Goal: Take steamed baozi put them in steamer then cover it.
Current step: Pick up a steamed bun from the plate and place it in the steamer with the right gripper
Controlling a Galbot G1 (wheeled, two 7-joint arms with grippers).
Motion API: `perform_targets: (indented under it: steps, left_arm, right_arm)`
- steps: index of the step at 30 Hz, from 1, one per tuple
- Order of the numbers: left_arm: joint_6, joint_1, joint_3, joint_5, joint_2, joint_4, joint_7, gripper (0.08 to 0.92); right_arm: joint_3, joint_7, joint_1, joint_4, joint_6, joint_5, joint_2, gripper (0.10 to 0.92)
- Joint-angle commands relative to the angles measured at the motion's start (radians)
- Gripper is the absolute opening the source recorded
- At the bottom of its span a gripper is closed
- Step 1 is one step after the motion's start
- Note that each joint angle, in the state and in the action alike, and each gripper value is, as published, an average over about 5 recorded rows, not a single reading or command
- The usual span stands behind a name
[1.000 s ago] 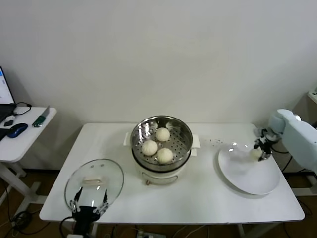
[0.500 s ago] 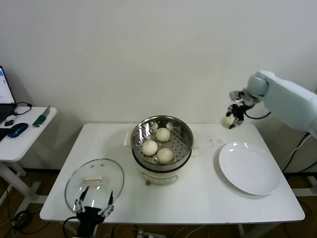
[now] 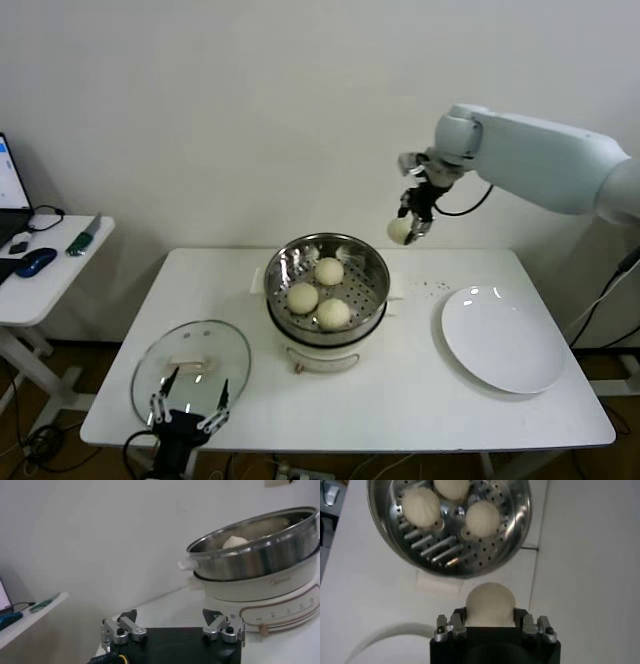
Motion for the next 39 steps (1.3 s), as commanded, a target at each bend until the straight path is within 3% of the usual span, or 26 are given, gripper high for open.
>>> perform_targets:
  steps: [1,28,39]
  left_arm:
    - [-0.009,0.003,-0.013,-0.002,0.011,-0.007,-0.001,0.823]
    - [-0.012,-0.019,-0.035,-0.041,0.028,0.053,-0.016,0.823]
    - [-0.007,-0.025,-0.034,-0.038,0.026,0.056,-0.017,0.823]
  right_arm:
    - [-0.134,0.043,0.029,0.046,-0.065,0.184,0.187,0.619]
    - [-0.127,0.064,-0.167,-0.024,-0.056,0.078,0.218,0.633]
    - [-0.090,0.050,-0.123,-0.002,-0.053,0.084,0.179,0.816]
